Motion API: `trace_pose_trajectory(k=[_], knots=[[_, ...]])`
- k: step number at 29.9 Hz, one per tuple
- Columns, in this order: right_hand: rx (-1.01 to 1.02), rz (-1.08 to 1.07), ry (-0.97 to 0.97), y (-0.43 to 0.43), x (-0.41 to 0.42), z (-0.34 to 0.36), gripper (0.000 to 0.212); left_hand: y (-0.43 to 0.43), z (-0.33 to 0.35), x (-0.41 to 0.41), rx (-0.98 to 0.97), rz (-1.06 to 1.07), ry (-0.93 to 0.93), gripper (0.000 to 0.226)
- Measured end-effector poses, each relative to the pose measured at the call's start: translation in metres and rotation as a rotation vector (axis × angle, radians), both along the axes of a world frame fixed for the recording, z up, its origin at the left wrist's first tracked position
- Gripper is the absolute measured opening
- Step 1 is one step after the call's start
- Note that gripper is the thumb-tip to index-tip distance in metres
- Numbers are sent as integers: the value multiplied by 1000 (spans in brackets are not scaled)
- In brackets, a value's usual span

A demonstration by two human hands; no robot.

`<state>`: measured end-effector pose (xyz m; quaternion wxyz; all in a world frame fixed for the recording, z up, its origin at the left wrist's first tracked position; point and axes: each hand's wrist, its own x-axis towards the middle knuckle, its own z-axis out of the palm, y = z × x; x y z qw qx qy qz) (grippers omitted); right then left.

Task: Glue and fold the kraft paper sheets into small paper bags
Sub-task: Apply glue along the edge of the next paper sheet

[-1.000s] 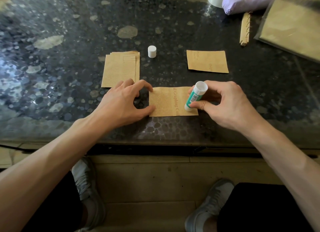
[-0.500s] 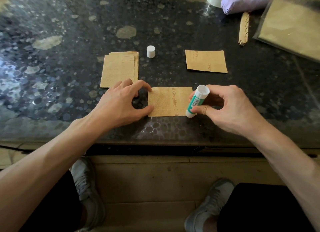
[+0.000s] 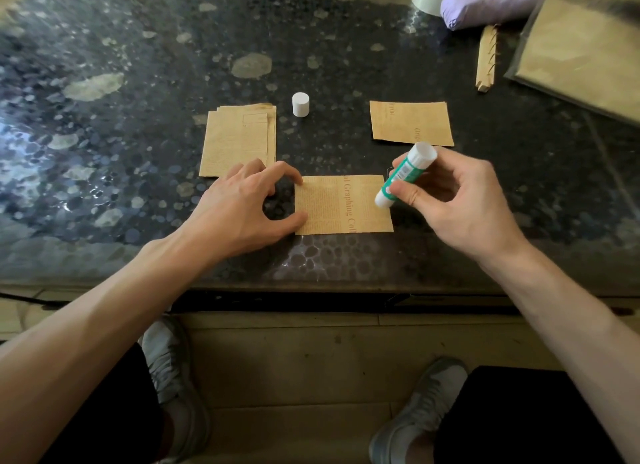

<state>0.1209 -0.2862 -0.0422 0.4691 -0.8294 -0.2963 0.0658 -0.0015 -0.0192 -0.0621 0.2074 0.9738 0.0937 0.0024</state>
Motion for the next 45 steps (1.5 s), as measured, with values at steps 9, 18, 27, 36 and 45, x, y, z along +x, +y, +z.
trace_pose_trajectory(k=[9,18,27,36,45], knots=[[-44,96,-16,24,-6,-14,27,0,0,0,5,0,5,59],[-152,79,-114,27,-4,-9,29,0,1,0,7,3,8,57],[-139,110,-88,23,-4,-9,32,-1,1,0,10,4,9,57],[-164,167,-87,22,-9,-4,27,-1,1,0,13,1,7,58],[-174,206,-52,19,-11,-3,28,-1,0,0,19,3,2,57]])
